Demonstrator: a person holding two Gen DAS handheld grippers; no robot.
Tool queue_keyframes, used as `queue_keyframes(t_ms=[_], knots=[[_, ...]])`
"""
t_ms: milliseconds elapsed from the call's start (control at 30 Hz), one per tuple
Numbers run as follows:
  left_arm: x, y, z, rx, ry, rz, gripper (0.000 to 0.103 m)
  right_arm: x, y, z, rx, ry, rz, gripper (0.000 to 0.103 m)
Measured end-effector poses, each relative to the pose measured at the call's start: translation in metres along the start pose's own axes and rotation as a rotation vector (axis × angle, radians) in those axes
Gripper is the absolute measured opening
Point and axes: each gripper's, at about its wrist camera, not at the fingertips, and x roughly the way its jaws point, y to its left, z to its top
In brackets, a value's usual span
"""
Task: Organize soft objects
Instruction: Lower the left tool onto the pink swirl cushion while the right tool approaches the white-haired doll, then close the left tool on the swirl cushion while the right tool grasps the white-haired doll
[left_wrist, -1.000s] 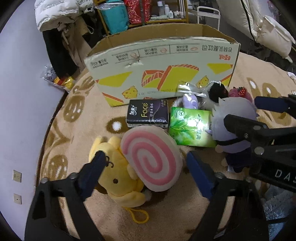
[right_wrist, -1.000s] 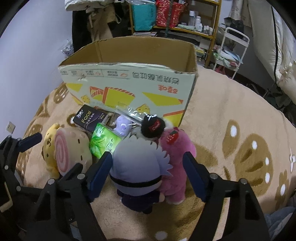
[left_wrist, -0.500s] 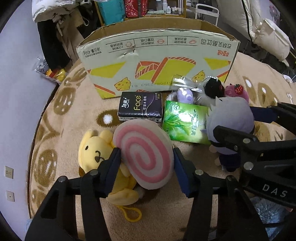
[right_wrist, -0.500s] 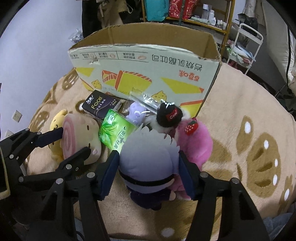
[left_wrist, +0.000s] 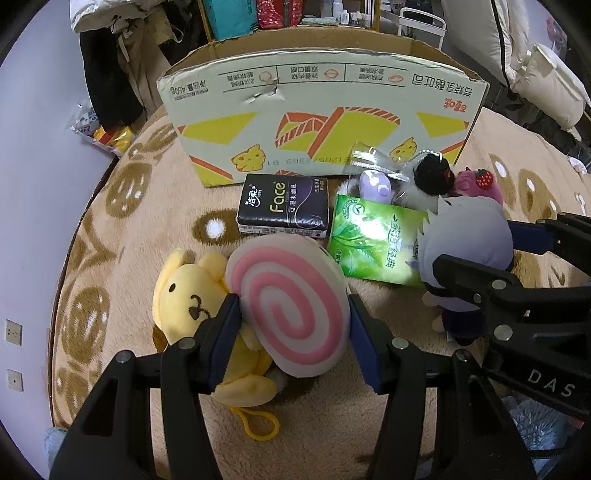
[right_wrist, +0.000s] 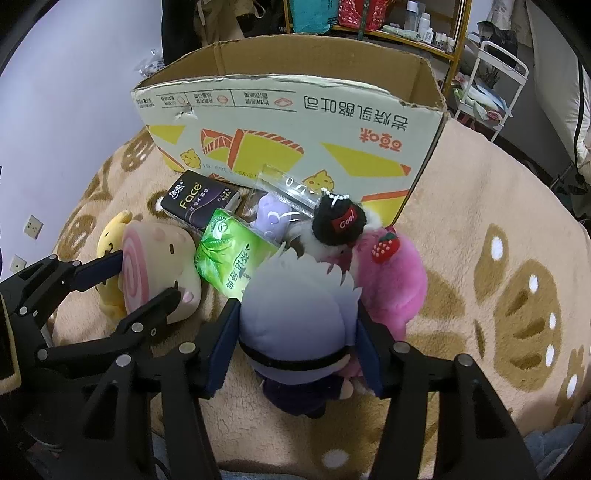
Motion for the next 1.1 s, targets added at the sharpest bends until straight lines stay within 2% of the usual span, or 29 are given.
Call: queue_keyframes(t_ms=[67,233,333,533,700,867,1100], knots=[[0.001,0.001,-0.001,-0.006,0.0,0.0,0.055,0.0,0.0,0.0,-0.001,0.001,-0.002,0.061],[0.002,0.006,-0.002,-0.033,0.009,-0.025,0.035,0.0,0.001,0.0,-0.006,0.003,-0.008,0.06],[-0.001,0.01,-0.001,-0.059,0.007,-0.038,0.032,0.0,0.002,0.0,-0.017,-0.004,-0.02,0.058],[-0.006,0.009,-0.001,-0.065,-0.006,-0.037,0.031,-0.004,0.004,0.0,-0.04,-0.021,-0.02,0.056],[-0.018,0.014,0.0,-0.099,-0.033,-0.061,0.031,-0.021,0.004,0.002,-0.031,-0.071,0.004,0.056],[-0.038,0.012,0.001,-0.089,-0.114,-0.068,0.031,-0.037,0.005,0.005,-0.026,-0.134,0.006,0.056],[-0.067,0.009,0.002,-0.073,-0.242,-0.041,0.031,-0.056,0.007,0.006,-0.023,-0.212,0.018,0.056]])
